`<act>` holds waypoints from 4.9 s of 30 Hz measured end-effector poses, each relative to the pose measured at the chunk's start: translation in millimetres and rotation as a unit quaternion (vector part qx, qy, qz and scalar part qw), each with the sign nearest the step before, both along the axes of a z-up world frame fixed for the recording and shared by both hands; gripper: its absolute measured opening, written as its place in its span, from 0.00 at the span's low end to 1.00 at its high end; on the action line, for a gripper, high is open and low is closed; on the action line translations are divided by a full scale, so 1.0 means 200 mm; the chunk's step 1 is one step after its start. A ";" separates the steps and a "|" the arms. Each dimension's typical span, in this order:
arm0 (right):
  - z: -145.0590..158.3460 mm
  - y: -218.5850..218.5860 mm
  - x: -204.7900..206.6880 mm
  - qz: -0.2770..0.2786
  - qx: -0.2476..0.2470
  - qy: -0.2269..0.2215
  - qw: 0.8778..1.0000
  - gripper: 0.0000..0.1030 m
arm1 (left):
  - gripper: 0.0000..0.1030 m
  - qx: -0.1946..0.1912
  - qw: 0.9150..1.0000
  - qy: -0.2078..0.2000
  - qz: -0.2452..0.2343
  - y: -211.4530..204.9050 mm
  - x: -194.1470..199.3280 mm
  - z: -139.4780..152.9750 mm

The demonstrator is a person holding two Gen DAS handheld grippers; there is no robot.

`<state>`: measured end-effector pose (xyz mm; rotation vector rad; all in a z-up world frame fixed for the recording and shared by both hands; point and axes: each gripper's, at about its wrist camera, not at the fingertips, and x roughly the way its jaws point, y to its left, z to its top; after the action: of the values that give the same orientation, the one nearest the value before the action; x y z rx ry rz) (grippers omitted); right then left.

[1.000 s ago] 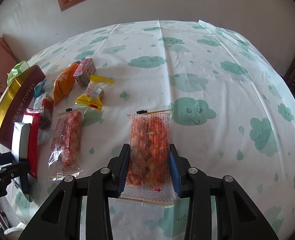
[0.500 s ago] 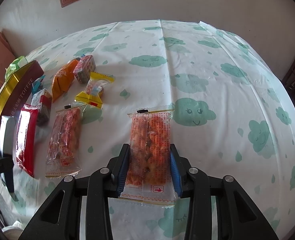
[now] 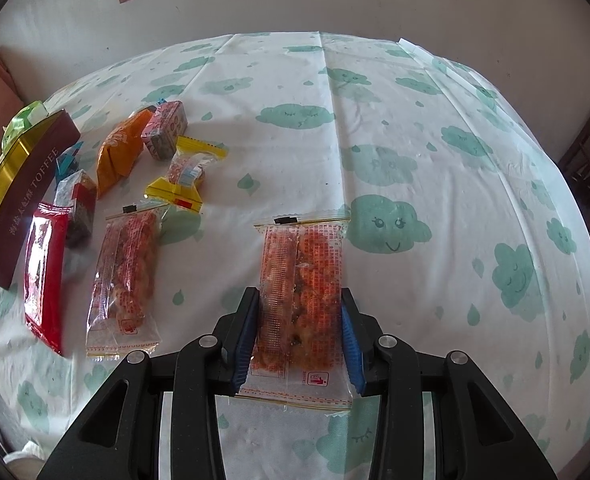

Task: Organize snacks
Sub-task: 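Lift the cracker pack with the left gripper and carry it over the tin, then lower the cracker pack into the tin and open the left gripper, then carry the orange snack bag into the tin and open the right gripper, then grasp the clear bag of peanut snacks with the right gripper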

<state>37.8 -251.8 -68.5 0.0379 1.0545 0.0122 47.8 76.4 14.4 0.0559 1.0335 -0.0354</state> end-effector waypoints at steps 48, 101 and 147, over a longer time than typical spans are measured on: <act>0.21 0.19 0.05 -0.026 0.021 0.002 0.999 0.37 | 0.53 0.064 0.995 0.075 0.020 0.43 0.13 -0.37; 0.24 1.69 0.27 0.185 0.011 0.011 0.983 0.37 | 0.77 -0.022 0.985 0.016 0.168 0.89 -0.07 -0.23; 0.05 0.48 0.13 0.108 0.020 0.023 0.994 0.55 | 0.79 -0.023 0.998 0.016 -0.059 -0.27 -0.18 -0.15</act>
<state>63.7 -155.8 -57.5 -0.0406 1.0995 0.2287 12.1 22.3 -14.7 0.0749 1.0593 -0.1667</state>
